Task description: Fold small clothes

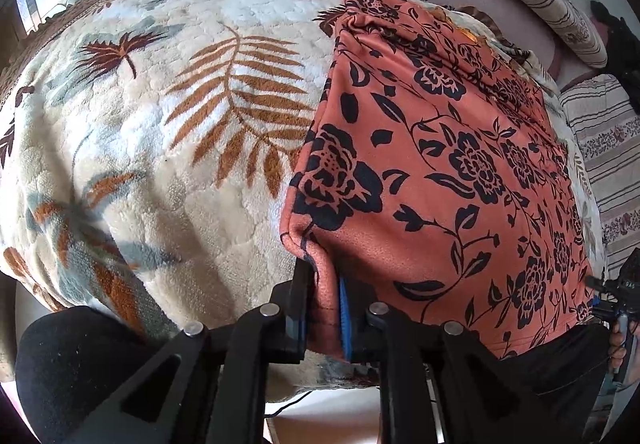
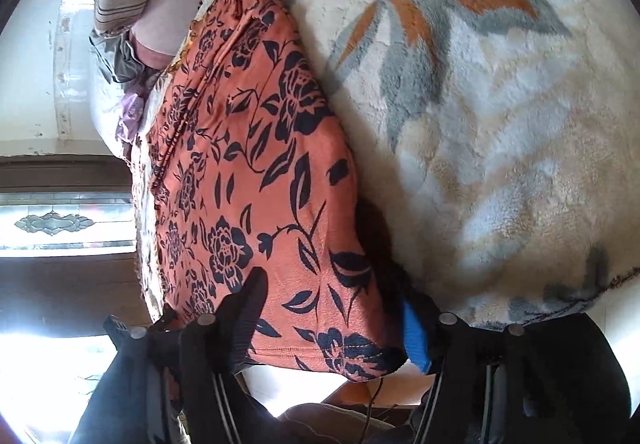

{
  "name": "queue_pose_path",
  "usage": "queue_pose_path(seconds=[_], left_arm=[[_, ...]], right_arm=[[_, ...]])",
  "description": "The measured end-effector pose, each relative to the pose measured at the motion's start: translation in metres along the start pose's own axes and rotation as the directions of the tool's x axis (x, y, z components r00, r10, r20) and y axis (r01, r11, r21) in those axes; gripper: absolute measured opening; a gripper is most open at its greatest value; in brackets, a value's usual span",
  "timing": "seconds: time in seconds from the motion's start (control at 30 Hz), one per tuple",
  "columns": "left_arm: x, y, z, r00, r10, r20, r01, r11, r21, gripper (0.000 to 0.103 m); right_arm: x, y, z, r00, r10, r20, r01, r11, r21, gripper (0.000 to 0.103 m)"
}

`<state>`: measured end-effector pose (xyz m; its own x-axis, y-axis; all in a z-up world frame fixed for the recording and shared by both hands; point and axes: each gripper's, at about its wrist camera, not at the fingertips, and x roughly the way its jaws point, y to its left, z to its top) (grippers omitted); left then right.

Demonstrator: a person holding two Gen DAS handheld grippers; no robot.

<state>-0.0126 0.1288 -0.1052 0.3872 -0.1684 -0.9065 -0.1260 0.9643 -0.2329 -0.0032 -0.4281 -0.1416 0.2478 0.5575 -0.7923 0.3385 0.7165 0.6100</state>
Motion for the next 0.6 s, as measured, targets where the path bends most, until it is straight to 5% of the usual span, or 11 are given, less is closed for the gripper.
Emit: queue_pose_path(seconds=[0.07,0.27,0.4,0.6], left_arm=[[-0.006,0.001,0.003,1.0,-0.003,0.018,0.003,1.0,-0.013,0.008],[-0.047,-0.001,0.019,0.989,-0.031,0.147,0.034,0.999,-0.016,0.008],[0.006,0.005,0.016,0.999,0.033,-0.035,-0.034,0.999,-0.013,0.008],[-0.021,-0.002,0.025,0.999,-0.011,0.052,0.011,1.0,0.004,0.008]], right_arm=[[-0.001,-0.004,0.0,0.999,-0.034,-0.001,0.034,0.999,0.01,0.008],[-0.04,0.025,0.001,0.992,0.076,0.101,-0.071,0.996,-0.056,0.008],[-0.024,0.013,0.008,0.995,0.072,0.072,-0.071,0.997,-0.017,0.008],[-0.009,0.002,0.008,0.994,0.097,0.048,-0.098,0.995,0.019,0.008]])
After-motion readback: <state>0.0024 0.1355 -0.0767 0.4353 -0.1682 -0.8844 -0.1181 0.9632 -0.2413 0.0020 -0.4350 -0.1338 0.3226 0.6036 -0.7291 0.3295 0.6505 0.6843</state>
